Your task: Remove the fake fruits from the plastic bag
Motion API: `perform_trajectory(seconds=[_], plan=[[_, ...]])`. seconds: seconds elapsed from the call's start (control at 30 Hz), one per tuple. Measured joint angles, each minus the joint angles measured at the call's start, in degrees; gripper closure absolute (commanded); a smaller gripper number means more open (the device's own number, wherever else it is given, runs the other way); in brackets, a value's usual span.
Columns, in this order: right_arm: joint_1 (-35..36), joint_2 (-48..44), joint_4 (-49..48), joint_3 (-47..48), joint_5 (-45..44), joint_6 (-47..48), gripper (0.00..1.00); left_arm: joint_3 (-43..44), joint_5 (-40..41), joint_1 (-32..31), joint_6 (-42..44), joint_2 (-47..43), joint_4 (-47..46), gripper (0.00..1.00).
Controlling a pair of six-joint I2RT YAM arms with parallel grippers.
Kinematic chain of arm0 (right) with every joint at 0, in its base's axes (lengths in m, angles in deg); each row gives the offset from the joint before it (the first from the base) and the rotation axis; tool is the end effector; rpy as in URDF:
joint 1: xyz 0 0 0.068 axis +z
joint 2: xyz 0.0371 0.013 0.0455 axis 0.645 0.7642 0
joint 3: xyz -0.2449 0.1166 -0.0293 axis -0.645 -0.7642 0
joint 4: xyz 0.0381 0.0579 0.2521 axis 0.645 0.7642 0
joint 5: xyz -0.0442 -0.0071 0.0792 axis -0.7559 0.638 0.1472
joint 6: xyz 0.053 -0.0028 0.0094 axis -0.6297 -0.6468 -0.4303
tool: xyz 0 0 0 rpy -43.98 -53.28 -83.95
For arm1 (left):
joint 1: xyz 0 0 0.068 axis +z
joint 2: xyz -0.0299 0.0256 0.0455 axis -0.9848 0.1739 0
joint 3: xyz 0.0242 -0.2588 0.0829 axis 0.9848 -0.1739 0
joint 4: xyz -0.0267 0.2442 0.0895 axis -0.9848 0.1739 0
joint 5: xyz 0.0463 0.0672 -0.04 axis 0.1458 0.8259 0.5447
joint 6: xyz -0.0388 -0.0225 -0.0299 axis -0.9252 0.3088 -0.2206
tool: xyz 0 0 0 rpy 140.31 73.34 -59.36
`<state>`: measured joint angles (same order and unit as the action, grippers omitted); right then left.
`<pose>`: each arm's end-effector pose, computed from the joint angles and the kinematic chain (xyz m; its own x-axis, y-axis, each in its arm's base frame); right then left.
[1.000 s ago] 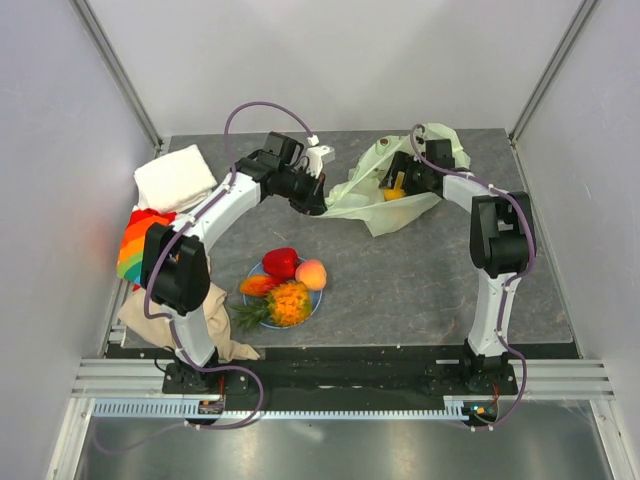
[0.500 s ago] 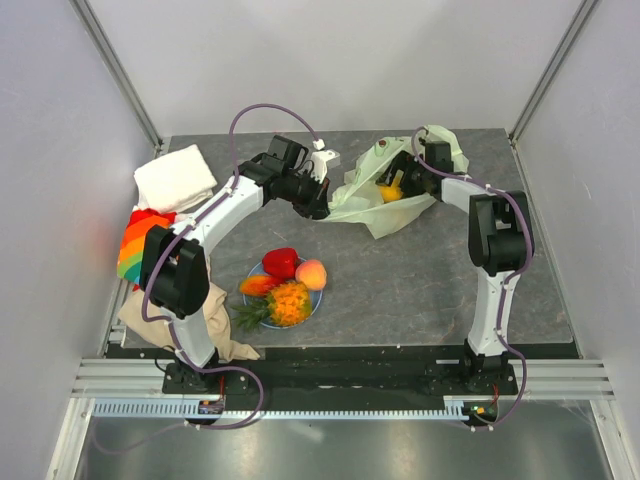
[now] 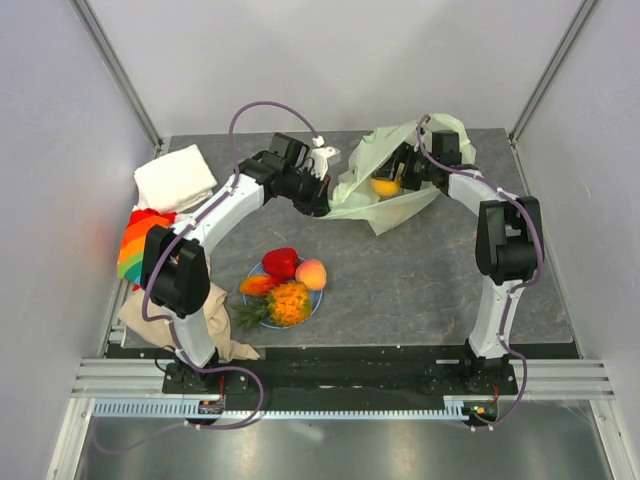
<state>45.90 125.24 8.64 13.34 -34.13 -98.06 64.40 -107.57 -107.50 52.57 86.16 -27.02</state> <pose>0.4618 0.0642 0.1923 -0.7708 0.3046 -0.5596 -0.1508 0.7661 0.6248 0.3480 -0.2031 0.2832 -0.6031 0.4351 -0.6685 0.7692 0.5391 -0.3430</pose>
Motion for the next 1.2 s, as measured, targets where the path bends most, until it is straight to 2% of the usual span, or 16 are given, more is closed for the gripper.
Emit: perform_trajectory(seconds=[0.2,0.37,0.57,0.7,0.83,1.0,1.2], plan=[[-0.8,-6.7,-1.2,-1.6,13.1,-1.6,0.46,3.9,2.6,0.2,-3.5,0.9,-1.0,0.98],[-1.0,-9.6,-0.3,-2.5,16.4,0.9,0.49,6.3,5.6,1.1,-7.2,1.8,-2.4,0.98],[1.6,-12.0,8.3,-4.4,11.7,22.1,0.5,17.6,5.0,5.4,-11.6,8.0,-4.0,0.98],[5.0,-13.0,10.0,-8.4,6.4,31.1,0.5,19.8,0.6,7.8,-14.8,8.6,-6.1,0.98],[6.7,-13.0,10.1,-9.2,1.7,38.0,0.51,20.2,-1.4,7.3,-16.2,8.7,-7.6,0.98],[7.1,-13.9,10.1,-7.1,0.0,40.4,0.5,20.2,-1.8,6.7,-16.5,10.4,-7.5,0.98],[9.7,-18.8,7.4,2.3,2.4,36.7,0.49,19.6,-1.7,6.8,-16.8,11.5,-7.3,0.98]])
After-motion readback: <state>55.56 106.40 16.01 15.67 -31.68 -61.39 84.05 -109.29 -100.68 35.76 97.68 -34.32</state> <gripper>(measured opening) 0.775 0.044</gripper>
